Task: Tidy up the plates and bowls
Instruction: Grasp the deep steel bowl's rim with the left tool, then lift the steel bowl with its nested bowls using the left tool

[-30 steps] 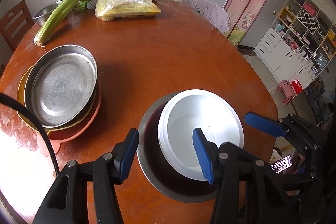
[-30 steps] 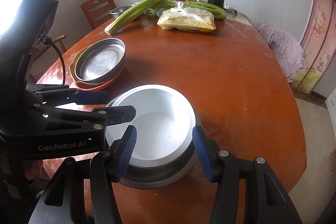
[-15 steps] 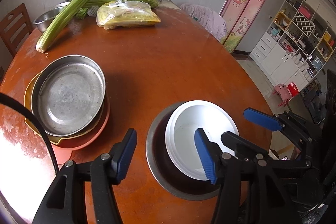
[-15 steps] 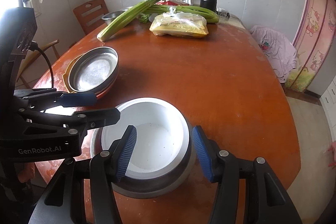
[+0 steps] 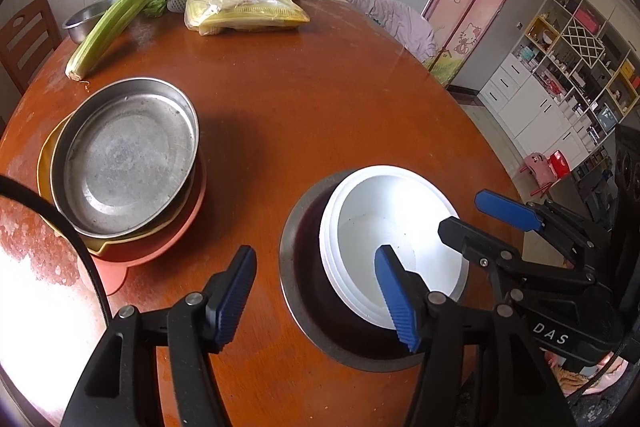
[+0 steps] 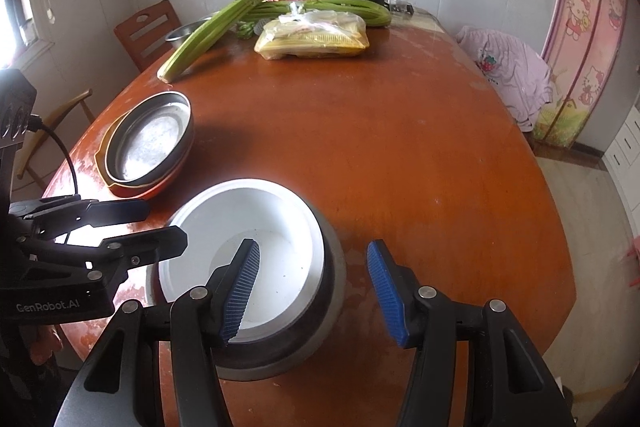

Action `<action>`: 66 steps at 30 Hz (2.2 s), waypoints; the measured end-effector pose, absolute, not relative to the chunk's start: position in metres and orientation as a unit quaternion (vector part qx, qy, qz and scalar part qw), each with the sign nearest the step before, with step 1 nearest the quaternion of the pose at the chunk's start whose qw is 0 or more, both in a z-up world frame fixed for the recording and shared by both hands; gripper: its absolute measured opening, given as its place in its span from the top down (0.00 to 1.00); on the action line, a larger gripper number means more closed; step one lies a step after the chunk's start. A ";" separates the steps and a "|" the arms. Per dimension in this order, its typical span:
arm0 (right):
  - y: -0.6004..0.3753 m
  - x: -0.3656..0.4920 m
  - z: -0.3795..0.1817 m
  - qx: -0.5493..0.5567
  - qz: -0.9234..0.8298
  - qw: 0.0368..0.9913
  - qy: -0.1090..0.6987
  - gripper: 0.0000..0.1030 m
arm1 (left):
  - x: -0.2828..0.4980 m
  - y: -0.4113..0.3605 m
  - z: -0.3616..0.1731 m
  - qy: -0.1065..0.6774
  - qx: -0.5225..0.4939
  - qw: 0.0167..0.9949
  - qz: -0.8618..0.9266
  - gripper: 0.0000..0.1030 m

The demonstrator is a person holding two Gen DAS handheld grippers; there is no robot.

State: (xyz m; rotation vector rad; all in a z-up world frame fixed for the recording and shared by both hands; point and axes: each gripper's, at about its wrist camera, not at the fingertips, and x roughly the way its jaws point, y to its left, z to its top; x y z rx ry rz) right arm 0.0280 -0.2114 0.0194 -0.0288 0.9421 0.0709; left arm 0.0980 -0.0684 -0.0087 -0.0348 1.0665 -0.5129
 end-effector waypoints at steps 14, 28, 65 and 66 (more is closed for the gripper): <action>-0.209 0.024 -0.007 0.005 0.051 0.870 0.491 0.43 | 0.097 -0.076 -0.021 0.516 -0.014 0.825 -0.231 0.40; -0.203 0.024 -0.009 -0.009 0.065 0.865 0.497 0.36 | 0.099 -0.079 -0.029 0.527 -0.017 0.818 -0.229 0.40; -0.191 0.030 -0.020 0.000 0.079 0.864 0.498 0.40 | 0.097 -0.083 -0.036 0.544 -0.020 0.810 -0.221 0.50; -0.190 0.030 -0.020 0.001 0.079 0.864 0.497 0.40 | 0.096 -0.082 -0.035 0.543 -0.021 0.810 -0.220 0.50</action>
